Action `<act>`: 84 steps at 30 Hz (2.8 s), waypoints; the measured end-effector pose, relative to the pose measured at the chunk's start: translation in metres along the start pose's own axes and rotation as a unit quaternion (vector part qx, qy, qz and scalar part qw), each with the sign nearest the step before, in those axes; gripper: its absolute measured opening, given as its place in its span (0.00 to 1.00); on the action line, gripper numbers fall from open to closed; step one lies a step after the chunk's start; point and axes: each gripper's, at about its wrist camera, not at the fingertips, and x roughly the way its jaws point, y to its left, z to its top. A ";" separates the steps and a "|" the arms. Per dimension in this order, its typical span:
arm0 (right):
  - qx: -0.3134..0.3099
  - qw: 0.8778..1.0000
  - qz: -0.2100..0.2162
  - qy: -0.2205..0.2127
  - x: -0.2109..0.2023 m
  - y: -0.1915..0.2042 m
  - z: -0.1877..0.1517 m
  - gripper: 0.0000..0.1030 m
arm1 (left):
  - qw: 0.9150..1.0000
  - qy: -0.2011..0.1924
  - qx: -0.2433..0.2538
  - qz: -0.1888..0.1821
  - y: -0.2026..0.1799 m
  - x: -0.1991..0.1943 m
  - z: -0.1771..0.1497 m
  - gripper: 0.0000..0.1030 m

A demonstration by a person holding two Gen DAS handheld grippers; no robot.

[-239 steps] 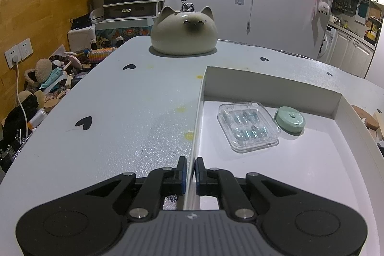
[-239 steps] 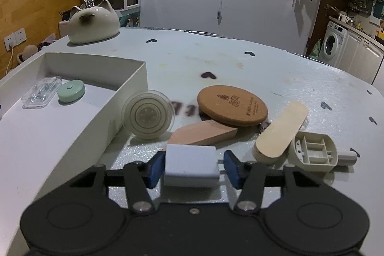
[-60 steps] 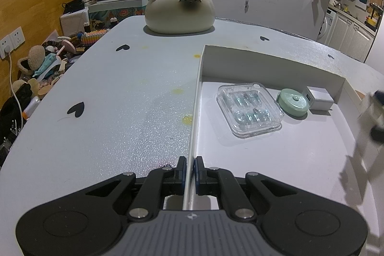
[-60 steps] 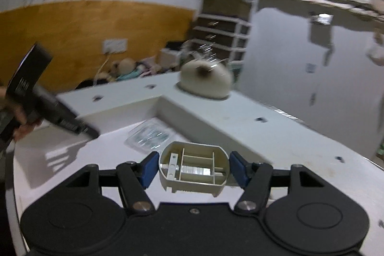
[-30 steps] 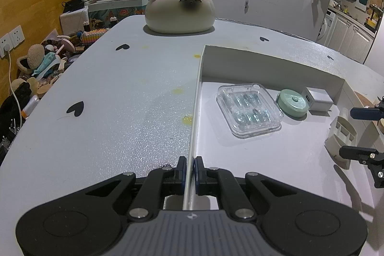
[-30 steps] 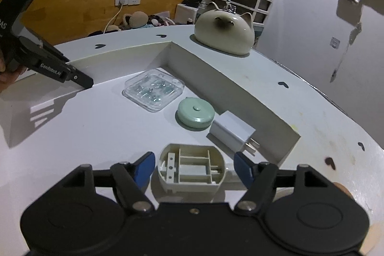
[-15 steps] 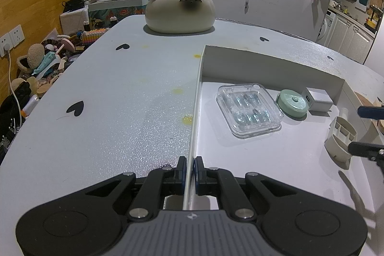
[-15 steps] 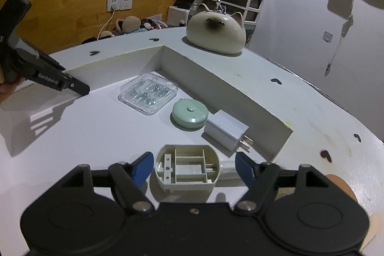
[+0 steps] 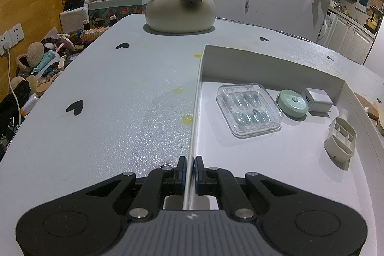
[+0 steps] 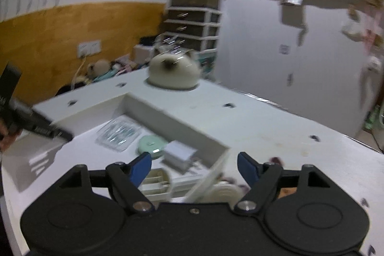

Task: Organize rigid objects
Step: 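Carry the beige holder into the tray and release it, then return the right gripper and grasp the round cork coaster, then carry the cork coaster into the tray and release it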

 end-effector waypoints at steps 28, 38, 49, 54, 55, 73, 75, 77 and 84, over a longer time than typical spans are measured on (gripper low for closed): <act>0.225 0.924 -0.258 0.172 0.060 -0.072 -0.025 0.70 | 1.000 0.013 -0.009 -0.014 0.005 0.002 0.004 0.04; 0.171 0.940 -0.190 0.225 0.109 -0.104 0.010 0.89 | 1.000 0.018 -0.006 -0.022 0.008 0.002 0.006 0.04; 0.141 0.923 -0.157 0.323 0.160 -0.117 -0.001 0.92 | 0.999 0.027 -0.012 -0.032 0.012 0.004 0.008 0.03; 0.151 0.928 -0.150 0.306 0.151 -0.114 0.000 0.80 | 0.999 0.029 -0.016 -0.035 0.013 0.004 0.009 0.03; 0.147 0.930 -0.148 0.301 0.147 -0.111 0.003 0.72 | 0.999 0.029 -0.015 -0.034 0.012 0.004 0.008 0.03; 0.190 0.944 -0.120 0.242 0.122 -0.131 -0.005 0.94 | 0.999 0.032 -0.020 -0.031 0.012 0.004 0.010 0.03; 0.173 0.943 -0.115 0.259 0.130 -0.133 -0.008 0.94 | 0.999 0.032 -0.023 -0.028 0.012 0.004 0.010 0.03; 0.165 0.941 -0.102 0.277 0.138 -0.135 -0.011 0.96 | 0.999 0.031 -0.023 -0.027 0.011 0.004 0.009 0.03; 0.150 0.942 -0.090 0.285 0.145 -0.136 -0.021 0.97 | 0.999 0.032 -0.022 -0.028 0.012 0.003 0.009 0.03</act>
